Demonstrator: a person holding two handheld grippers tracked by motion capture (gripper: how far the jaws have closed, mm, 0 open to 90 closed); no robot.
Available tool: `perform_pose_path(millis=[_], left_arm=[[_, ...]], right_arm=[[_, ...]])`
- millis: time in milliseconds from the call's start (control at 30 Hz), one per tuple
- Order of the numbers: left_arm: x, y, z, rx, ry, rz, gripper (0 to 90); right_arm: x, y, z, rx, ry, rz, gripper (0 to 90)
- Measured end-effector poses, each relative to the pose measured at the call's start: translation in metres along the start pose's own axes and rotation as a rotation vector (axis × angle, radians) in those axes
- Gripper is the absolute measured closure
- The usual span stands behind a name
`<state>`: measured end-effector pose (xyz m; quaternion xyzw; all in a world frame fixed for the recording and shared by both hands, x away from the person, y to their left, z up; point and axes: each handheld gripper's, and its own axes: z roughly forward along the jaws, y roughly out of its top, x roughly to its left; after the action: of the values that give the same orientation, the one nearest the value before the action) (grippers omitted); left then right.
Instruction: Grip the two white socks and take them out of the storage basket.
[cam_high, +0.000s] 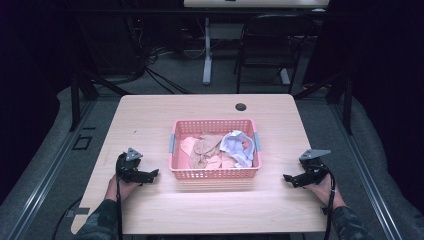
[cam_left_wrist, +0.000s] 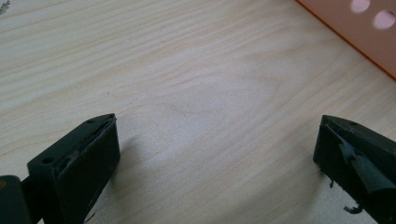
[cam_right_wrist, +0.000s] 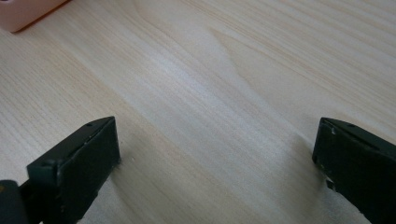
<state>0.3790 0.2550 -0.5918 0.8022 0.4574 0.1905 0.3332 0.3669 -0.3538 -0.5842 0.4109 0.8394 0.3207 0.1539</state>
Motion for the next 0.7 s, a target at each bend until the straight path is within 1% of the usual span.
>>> perform_pose_path(millis=[300, 500, 533, 567, 700], left_arm=[[0.000, 0.000, 0.000, 0.000, 0.001, -0.002, 0.2], [0.000, 0.000, 0.000, 0.000, 0.001, -0.001, 0.2], [0.000, 0.000, 0.000, 0.000, 0.001, -0.001, 0.2], [0.000, 0.000, 0.000, 0.000, 0.000, -0.003, 0.1], [0.001, 0.000, 0.001, -0.006, -0.005, 0.006, 0.0]], right_arm=[[0.000, 0.000, 0.000, 0.000, -0.002, 0.002, 0.0], [0.001, 0.001, 0.002, -0.013, -0.008, 0.008, 0.0], [0.001, 0.002, 0.002, -0.003, -0.005, 0.006, 0.0], [0.000, 0.005, 0.002, 0.028, -0.009, 0.007, 0.0], [0.000, 0.013, 0.002, 0.097, -0.009, 0.013, 0.0]])
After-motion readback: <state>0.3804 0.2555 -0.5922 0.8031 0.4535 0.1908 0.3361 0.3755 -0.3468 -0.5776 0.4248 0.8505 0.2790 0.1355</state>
